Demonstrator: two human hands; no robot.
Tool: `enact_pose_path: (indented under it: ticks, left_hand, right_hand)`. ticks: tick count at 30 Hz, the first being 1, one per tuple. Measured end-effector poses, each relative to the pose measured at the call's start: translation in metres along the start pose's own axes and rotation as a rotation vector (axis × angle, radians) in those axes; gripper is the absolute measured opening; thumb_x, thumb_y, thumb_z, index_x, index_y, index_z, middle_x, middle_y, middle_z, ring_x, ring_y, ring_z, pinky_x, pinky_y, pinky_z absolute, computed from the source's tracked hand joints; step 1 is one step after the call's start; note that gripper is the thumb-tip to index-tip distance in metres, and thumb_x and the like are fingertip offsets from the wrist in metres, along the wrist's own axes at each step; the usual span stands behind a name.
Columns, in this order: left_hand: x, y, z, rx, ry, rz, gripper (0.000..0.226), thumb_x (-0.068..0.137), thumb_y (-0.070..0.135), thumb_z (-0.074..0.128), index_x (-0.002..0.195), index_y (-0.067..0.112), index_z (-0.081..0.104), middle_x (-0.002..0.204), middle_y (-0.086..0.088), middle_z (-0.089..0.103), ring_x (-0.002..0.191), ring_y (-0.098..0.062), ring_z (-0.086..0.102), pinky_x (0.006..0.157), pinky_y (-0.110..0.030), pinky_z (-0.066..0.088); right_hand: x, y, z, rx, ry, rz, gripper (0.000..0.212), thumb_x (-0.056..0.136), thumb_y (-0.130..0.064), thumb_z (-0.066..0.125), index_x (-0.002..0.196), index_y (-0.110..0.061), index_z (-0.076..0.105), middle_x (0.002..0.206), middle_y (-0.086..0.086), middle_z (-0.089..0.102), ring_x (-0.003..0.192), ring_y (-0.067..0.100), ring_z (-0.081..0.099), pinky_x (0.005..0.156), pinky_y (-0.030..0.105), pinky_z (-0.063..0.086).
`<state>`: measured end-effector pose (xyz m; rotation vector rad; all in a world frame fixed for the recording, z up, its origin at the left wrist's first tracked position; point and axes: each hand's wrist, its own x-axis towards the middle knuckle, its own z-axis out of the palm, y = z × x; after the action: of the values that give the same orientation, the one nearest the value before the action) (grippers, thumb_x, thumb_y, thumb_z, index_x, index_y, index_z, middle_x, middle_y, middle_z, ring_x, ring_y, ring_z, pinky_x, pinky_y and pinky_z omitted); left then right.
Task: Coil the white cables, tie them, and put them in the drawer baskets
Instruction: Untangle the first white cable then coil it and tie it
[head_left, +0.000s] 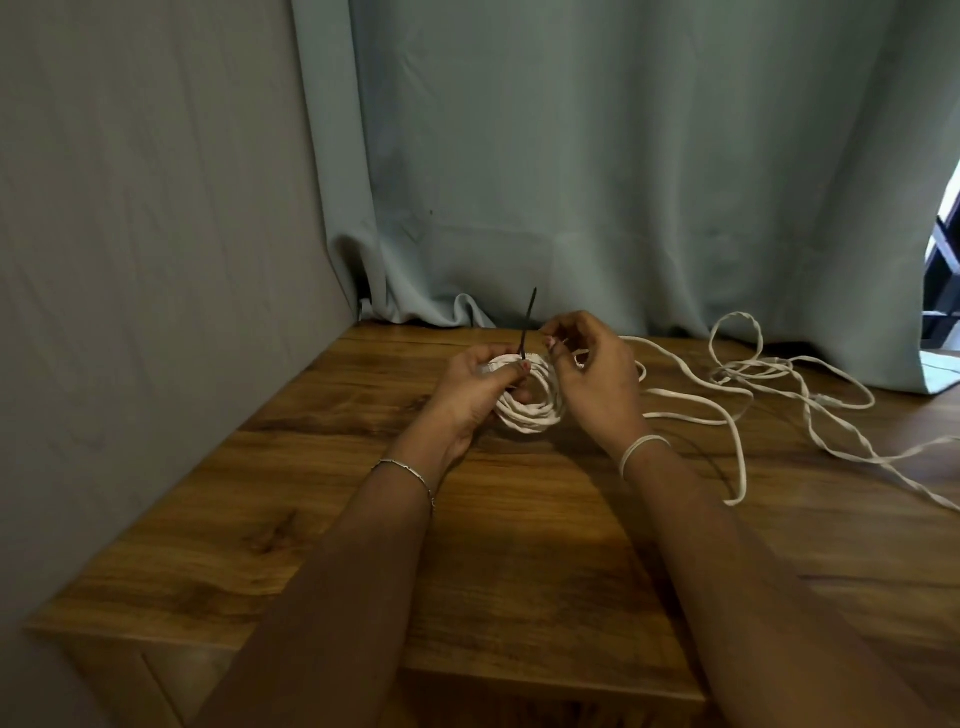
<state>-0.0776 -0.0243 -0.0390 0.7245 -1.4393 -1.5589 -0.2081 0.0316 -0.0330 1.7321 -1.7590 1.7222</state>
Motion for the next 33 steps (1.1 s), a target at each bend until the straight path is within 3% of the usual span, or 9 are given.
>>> enact_pose_path:
  ticks: [4,6,10,12,18,24,29,31,33]
  left_hand:
    - [-0.002,-0.001,0.003,-0.012,-0.058,0.037,0.029,0.086,0.003,0.068,0.114,0.011,0.063,0.103,-0.017,0.071,0.080,-0.023,0.070,0.075,-0.033,0.059]
    - [-0.002,-0.002,0.004,0.012,-0.095,0.039,0.030,0.085,0.002,0.068,0.113,0.013,0.064,0.104,-0.015,0.071,0.084,-0.023,0.070,0.077,-0.034,0.058]
    - [-0.003,-0.004,0.004,0.048,-0.133,0.028,0.031,0.084,0.001,0.068,0.111,0.015,0.064,0.105,-0.012,0.070,0.091,-0.024,0.069,0.079,-0.034,0.058]
    - [-0.002,-0.005,0.004,0.045,-0.115,0.032,0.029,0.085,0.002,0.068,0.112,0.012,0.064,0.105,-0.014,0.070,0.088,-0.024,0.069,0.079,-0.036,0.058]
    - [-0.002,-0.002,0.002,-0.008,-0.113,-0.006,0.030,0.094,0.010,0.058,0.123,0.004,0.058,0.105,-0.021,0.070,0.082,-0.026,0.069,0.076,-0.037,0.058]
    - [-0.002,0.000,0.000,-0.042,-0.148,-0.054,0.034,0.096,0.016,0.056,0.127,0.001,0.055,0.116,-0.023,0.066,0.083,-0.024,0.069,0.078,-0.037,0.057]
    - [-0.003,0.002,0.000,-0.071,-0.158,-0.054,0.032,0.094,0.010,0.058,0.125,0.003,0.057,0.108,-0.018,0.069,0.083,-0.024,0.068,0.078,-0.034,0.057]
    - [-0.003,0.001,-0.001,-0.058,-0.158,-0.046,0.034,0.090,0.006,0.062,0.124,0.003,0.057,0.105,-0.016,0.070,0.087,-0.025,0.068,0.080,-0.036,0.057]
    - [-0.002,0.000,-0.002,-0.042,-0.153,-0.025,0.038,0.086,-0.001,0.064,0.123,0.002,0.058,0.102,-0.016,0.070,0.085,-0.025,0.068,0.079,-0.036,0.058]
  right_hand:
    - [0.004,0.004,0.001,0.122,0.005,0.180,0.018,0.099,-0.019,0.049,0.110,-0.019,0.064,0.100,0.001,0.069,0.094,0.017,0.065,0.087,0.044,0.053]
    - [0.005,0.001,0.001,0.277,-0.008,0.318,0.024,0.101,-0.026,0.045,0.104,-0.016,0.066,0.096,0.005,0.070,0.092,0.023,0.066,0.088,0.047,0.053]
    - [0.004,-0.011,-0.003,0.587,-0.062,0.472,0.034,0.100,-0.033,0.047,0.090,-0.012,0.072,0.088,0.009,0.073,0.087,0.023,0.070,0.083,0.037,0.056]
    - [0.003,-0.013,-0.004,0.647,-0.112,0.462,0.027,0.098,-0.025,0.054,0.085,-0.010,0.072,0.081,0.007,0.073,0.079,0.019,0.071,0.076,0.033,0.057]
    - [-0.001,-0.008,-0.003,0.505,-0.210,0.305,0.018,0.091,-0.009,0.062,0.107,-0.003,0.070,0.095,0.005,0.072,0.083,0.006,0.069,0.071,0.016,0.054]
    - [0.000,-0.006,-0.004,0.403,-0.218,0.259,0.020,0.087,0.000,0.065,0.106,-0.003,0.072,0.098,0.005,0.073,0.085,0.003,0.068,0.069,0.013,0.052]
    - [0.000,-0.008,-0.007,0.412,-0.240,0.245,0.025,0.087,0.006,0.062,0.110,-0.002,0.068,0.100,0.007,0.069,0.082,0.002,0.066,0.058,0.011,0.051]
    - [0.001,-0.006,-0.007,0.372,-0.255,0.215,0.028,0.088,0.003,0.062,0.115,-0.005,0.066,0.107,0.007,0.068,0.094,0.009,0.065,0.063,0.012,0.052]
    - [0.002,-0.001,-0.006,0.275,-0.269,0.151,0.028,0.090,-0.006,0.063,0.117,-0.011,0.066,0.110,0.002,0.069,0.103,0.013,0.065,0.079,0.020,0.054]
